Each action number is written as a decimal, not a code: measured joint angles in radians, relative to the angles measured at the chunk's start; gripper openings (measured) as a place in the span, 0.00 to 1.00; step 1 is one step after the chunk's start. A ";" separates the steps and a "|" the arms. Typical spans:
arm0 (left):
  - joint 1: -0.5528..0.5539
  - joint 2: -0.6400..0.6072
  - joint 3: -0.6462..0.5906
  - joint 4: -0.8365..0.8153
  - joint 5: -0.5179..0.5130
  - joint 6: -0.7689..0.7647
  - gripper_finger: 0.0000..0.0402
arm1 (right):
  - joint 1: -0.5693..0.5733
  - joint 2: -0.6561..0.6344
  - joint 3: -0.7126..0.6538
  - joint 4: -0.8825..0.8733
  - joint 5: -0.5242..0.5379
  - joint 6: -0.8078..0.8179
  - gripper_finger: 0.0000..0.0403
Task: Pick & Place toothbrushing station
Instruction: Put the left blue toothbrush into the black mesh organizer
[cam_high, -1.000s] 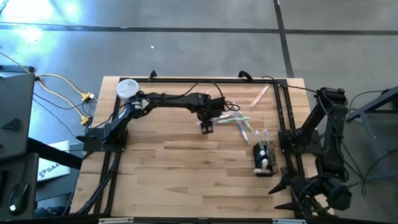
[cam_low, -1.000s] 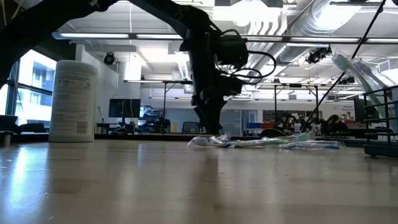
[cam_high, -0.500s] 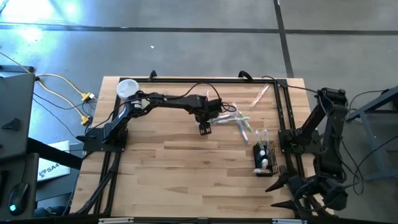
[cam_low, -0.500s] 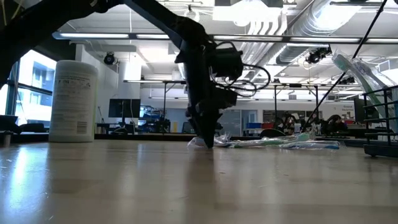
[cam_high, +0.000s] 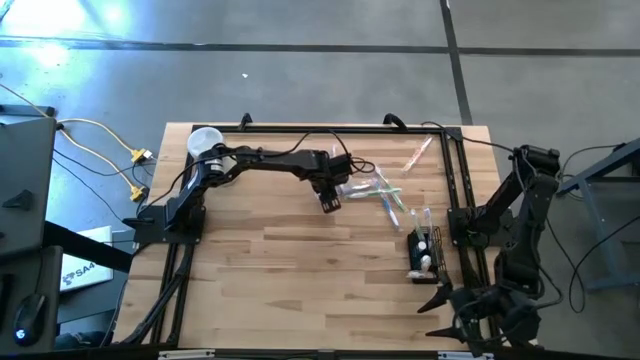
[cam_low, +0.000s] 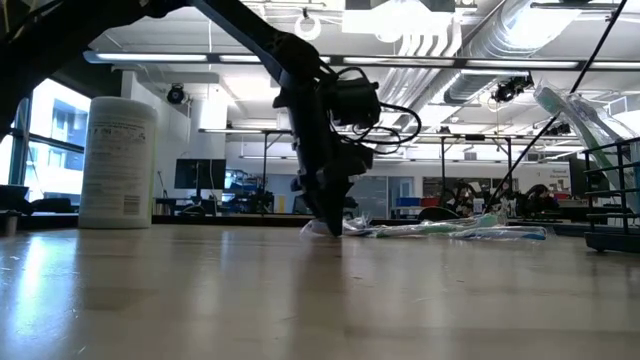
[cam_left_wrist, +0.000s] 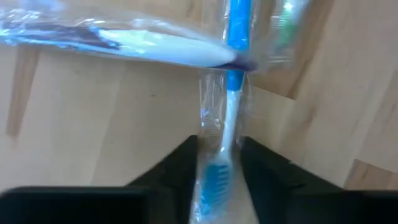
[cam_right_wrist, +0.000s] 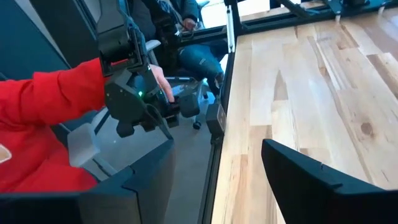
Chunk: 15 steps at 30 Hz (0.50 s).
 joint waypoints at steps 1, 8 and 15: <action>0.001 0.001 0.000 0.000 0.001 -0.004 0.23 | -0.003 0.000 0.000 0.002 -0.008 0.000 0.57; -0.009 0.002 -0.001 -0.002 -0.012 -0.023 0.03 | -0.006 0.000 0.000 0.000 -0.013 0.000 0.57; -0.125 -0.017 0.023 -0.084 -0.261 -0.021 0.01 | -0.005 0.011 0.000 -0.011 -0.067 0.002 0.57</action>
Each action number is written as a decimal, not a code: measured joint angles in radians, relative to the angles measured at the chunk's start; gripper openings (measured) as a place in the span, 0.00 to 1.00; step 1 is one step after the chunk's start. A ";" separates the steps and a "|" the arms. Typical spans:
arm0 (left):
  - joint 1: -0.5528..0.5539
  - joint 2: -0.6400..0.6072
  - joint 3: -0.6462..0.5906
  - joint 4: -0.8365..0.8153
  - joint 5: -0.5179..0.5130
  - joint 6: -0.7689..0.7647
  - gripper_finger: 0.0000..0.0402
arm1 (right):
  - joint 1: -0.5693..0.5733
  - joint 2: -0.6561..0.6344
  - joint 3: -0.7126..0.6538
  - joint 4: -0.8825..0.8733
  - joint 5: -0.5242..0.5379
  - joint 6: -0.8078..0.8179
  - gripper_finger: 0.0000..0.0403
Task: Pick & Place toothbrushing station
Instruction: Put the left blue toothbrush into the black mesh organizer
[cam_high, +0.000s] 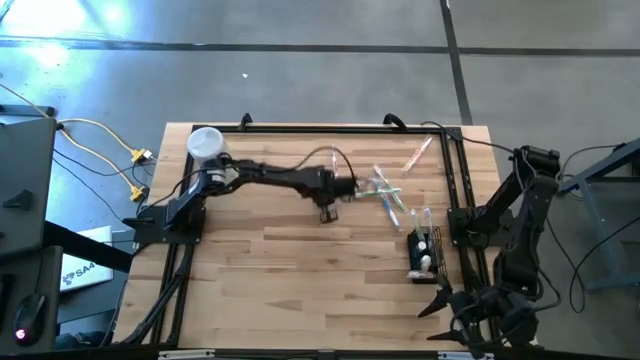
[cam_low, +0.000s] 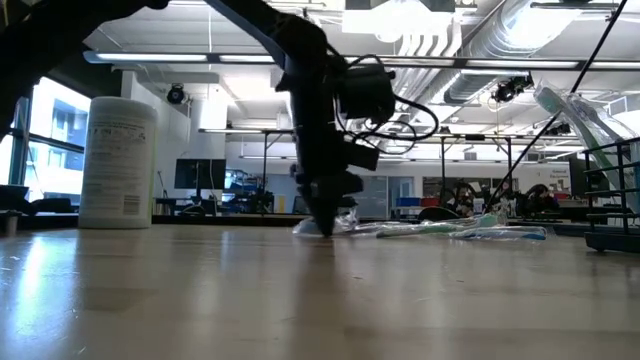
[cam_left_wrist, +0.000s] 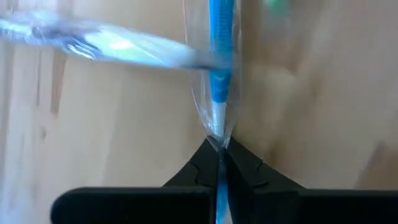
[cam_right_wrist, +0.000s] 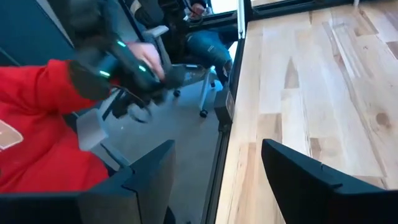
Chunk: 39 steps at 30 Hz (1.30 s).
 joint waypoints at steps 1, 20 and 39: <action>-0.024 -0.008 0.010 -0.031 -0.031 0.002 0.01 | 0.000 0.007 0.000 0.000 -0.001 0.000 0.57; -0.527 -0.026 0.427 -0.418 -0.718 -0.082 0.00 | -0.011 0.076 0.000 -0.001 0.013 0.055 0.57; -0.813 0.071 0.432 0.288 -0.974 0.950 0.00 | -0.080 0.076 0.000 0.082 0.031 0.110 0.57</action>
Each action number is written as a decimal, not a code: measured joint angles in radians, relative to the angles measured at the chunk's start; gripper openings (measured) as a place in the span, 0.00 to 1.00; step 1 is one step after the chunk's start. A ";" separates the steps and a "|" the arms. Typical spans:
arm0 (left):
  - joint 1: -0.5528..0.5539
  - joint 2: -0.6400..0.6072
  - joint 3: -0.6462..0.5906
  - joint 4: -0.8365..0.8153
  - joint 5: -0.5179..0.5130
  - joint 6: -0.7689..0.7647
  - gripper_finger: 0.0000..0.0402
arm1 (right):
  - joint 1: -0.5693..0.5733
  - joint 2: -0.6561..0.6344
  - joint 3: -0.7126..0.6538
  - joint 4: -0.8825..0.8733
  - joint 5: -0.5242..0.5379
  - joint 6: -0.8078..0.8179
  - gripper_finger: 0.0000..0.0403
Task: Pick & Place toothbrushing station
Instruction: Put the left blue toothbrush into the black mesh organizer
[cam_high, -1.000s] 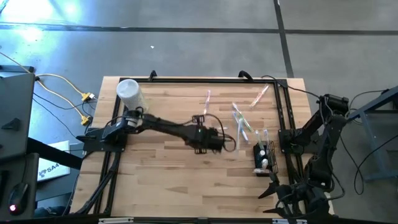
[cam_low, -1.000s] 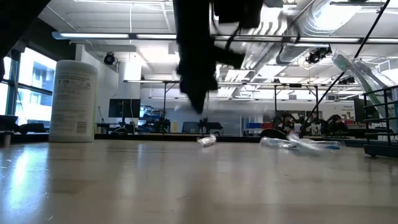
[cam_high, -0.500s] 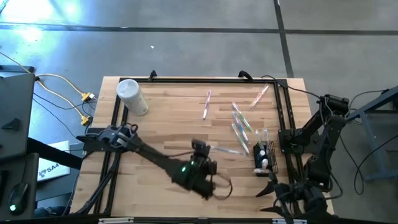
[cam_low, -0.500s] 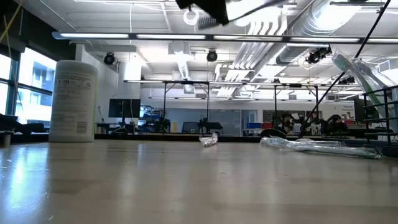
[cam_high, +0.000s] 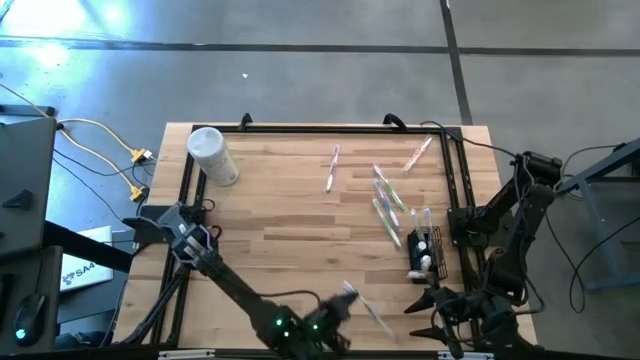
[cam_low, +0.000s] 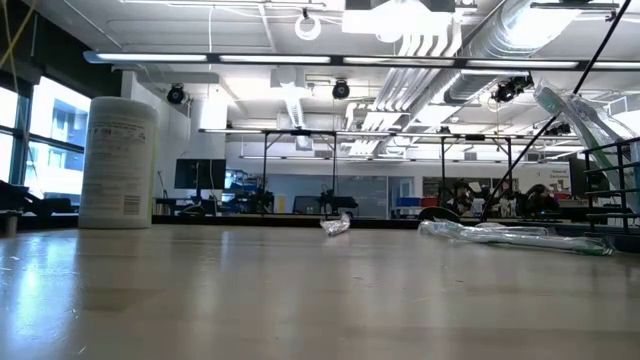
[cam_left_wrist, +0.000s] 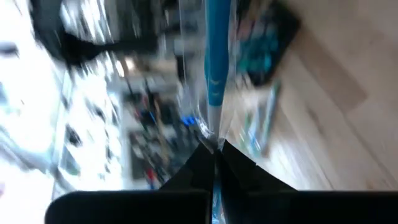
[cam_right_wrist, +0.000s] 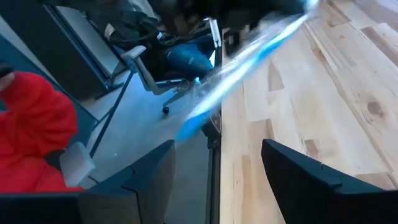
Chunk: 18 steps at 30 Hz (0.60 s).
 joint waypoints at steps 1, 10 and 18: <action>-0.007 0.013 0.000 0.077 0.025 0.105 0.00 | -0.003 0.000 0.000 -0.001 -0.006 -0.006 0.57; -0.030 0.088 0.000 0.406 0.124 0.718 0.00 | -0.014 0.000 0.000 -0.001 -0.023 -0.021 0.57; -0.030 0.091 0.000 0.439 0.311 0.792 0.00 | -0.014 0.000 0.000 -0.002 0.003 -0.045 0.57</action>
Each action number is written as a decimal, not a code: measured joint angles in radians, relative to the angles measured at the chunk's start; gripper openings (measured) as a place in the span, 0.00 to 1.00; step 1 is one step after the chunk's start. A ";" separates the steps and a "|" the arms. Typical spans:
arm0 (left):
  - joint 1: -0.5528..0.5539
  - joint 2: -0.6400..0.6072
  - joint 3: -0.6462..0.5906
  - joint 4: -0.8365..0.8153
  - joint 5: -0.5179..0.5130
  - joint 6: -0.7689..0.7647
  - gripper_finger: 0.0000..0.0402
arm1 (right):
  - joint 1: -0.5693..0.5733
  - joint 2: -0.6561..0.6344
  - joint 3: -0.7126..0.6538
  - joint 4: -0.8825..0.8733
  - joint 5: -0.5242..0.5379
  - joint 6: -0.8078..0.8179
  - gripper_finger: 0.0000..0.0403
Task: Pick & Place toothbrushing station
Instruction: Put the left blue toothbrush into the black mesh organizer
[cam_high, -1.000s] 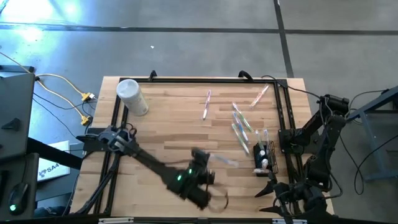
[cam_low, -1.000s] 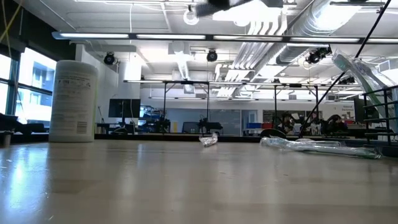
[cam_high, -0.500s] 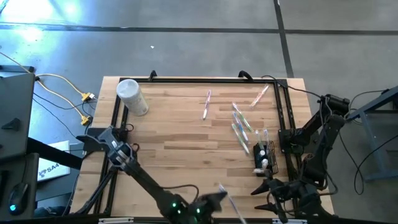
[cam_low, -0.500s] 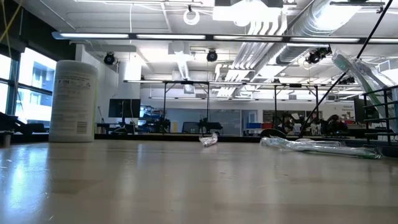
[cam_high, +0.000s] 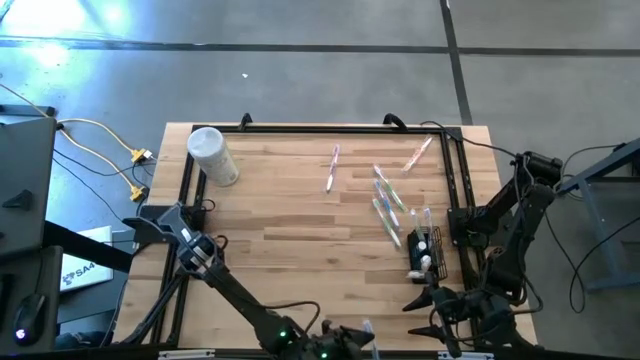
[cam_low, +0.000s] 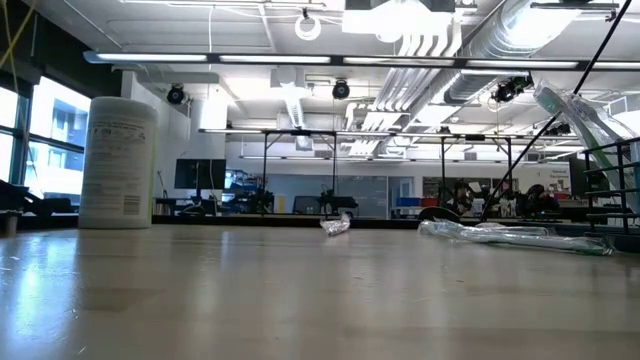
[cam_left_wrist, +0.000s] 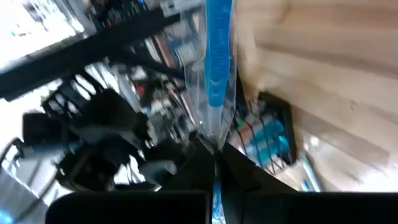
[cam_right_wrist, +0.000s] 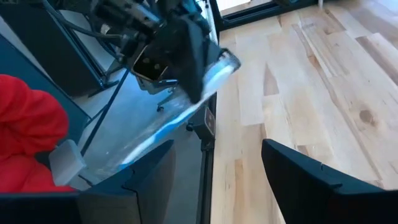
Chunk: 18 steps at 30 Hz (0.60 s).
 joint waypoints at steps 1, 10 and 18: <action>0.000 0.000 0.000 0.015 0.018 0.019 0.00 | 0.000 0.002 0.000 0.001 0.002 -0.003 0.57; 0.033 -0.002 0.000 0.061 0.142 0.066 0.00 | -0.077 0.077 0.000 0.044 -0.002 -0.015 0.57; 0.048 -0.002 0.000 0.057 0.159 0.064 0.00 | -0.149 0.106 0.000 0.184 -0.062 -0.074 0.57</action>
